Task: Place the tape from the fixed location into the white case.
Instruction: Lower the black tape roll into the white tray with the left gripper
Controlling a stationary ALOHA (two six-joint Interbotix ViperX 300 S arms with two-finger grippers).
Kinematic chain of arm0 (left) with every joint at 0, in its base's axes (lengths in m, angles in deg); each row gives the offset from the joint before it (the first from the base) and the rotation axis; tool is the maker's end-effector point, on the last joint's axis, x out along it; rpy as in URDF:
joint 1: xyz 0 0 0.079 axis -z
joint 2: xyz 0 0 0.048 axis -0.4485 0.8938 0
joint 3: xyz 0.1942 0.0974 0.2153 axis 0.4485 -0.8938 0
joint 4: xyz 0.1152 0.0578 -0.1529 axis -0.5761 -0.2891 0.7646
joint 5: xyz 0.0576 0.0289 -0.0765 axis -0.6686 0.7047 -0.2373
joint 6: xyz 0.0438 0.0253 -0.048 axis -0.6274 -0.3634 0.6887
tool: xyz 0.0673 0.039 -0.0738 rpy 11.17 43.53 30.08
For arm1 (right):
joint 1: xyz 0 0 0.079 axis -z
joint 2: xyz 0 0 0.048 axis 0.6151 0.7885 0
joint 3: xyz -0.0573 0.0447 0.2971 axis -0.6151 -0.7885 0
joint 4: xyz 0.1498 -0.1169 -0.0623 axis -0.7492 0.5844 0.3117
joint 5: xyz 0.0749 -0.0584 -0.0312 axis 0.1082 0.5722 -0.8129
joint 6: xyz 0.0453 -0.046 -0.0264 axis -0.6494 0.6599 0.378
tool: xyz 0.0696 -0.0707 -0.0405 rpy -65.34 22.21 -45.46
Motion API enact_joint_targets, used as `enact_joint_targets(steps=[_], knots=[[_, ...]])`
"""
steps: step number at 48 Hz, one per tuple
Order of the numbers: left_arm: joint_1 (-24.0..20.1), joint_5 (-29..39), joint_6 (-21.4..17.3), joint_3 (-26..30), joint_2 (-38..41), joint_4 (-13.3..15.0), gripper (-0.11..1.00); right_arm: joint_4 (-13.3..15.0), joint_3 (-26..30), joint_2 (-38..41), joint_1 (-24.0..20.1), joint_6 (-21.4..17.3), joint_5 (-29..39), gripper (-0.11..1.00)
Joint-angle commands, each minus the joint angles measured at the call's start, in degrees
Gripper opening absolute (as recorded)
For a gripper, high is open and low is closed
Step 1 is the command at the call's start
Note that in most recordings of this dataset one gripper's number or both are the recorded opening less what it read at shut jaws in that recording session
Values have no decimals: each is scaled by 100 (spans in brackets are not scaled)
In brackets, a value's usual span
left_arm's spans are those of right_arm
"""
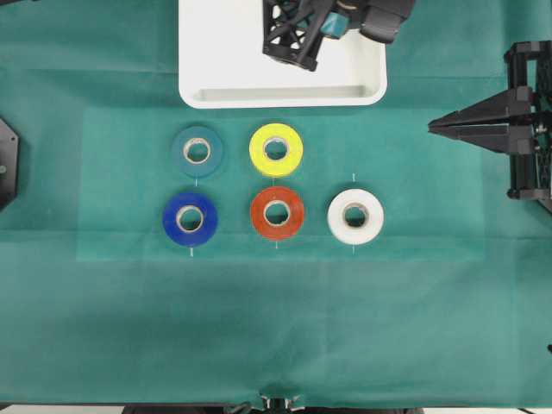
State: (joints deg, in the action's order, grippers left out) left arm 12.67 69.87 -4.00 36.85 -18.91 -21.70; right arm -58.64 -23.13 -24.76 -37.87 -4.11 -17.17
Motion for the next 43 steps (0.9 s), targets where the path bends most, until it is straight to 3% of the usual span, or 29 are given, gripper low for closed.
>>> enact_joint_targets(steps=[1, 23, 43], knots=[[-88, -18, 97, -114, -387, 0, 23, -9, 88, 0, 0, -9, -18, 0], [-123, -387, 483, -1406, -1116, 0, 23, -9, 105, 0, 0, 0, 18, 0], [-132, -747, 510, -1644, -1178, 0, 23, 0, 105, 0, 0, 0, 18, 0]])
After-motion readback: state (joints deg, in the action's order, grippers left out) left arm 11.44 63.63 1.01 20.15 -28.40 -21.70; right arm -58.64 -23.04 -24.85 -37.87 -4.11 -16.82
